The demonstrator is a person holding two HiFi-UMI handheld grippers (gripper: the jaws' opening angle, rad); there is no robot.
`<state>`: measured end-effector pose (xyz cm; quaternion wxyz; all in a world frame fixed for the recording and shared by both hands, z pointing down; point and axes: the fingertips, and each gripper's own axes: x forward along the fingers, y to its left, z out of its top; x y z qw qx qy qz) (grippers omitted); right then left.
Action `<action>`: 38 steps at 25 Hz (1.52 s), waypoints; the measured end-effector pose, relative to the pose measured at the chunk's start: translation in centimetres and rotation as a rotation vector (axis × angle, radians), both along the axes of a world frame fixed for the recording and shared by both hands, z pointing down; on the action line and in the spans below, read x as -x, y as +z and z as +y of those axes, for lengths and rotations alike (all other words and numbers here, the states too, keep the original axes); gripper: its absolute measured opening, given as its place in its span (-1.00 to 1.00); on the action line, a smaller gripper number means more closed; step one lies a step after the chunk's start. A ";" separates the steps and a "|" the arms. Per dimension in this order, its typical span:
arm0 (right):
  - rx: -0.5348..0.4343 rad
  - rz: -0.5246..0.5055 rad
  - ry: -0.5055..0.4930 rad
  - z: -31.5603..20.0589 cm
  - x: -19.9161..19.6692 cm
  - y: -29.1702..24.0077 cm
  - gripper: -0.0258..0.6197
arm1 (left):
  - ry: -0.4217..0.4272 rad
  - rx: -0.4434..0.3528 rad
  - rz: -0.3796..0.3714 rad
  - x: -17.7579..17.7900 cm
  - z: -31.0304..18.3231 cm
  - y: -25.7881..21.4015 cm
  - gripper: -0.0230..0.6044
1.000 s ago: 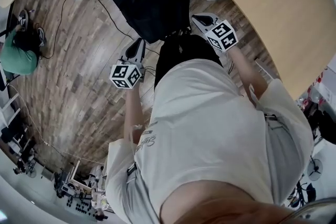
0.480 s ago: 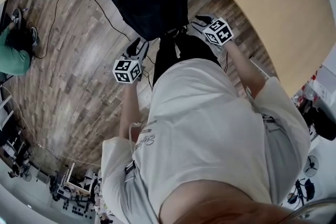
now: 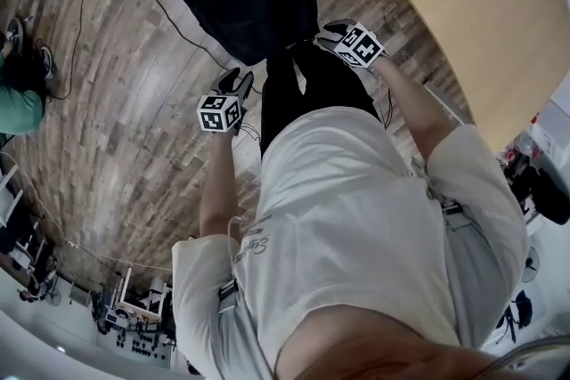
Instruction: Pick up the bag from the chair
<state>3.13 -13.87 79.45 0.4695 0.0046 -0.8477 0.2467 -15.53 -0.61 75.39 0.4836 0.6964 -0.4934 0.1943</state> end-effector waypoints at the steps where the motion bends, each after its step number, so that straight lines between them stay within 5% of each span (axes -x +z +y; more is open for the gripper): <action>1: 0.000 0.006 -0.009 0.1 0.0 0.5 -0.46 | 0.005 0.007 0.007 -0.1 0.0 0.6 -0.37; 14: 0.005 -0.064 -0.207 1.7 3.8 3.4 -0.44 | 0.157 -0.018 0.044 -2.8 -2.4 4.0 -0.34; 20: 0.100 -0.076 -0.233 2.9 6.0 3.6 -0.45 | 0.202 -0.005 0.063 -4.3 -3.4 4.5 -0.34; 29: 0.305 -0.198 -0.260 3.1 6.3 -1.1 -0.76 | 0.166 0.000 0.247 -4.7 -3.7 1.7 -0.62; 33: 0.367 -0.285 -0.248 1.9 7.8 -4.1 -0.79 | 0.172 -0.051 0.257 -4.4 -5.0 -0.9 -0.65; 38: 0.402 -0.416 -0.189 -0.3 10.0 -7.2 -0.82 | 0.084 -0.152 0.267 -3.0 -8.8 -4.1 -0.73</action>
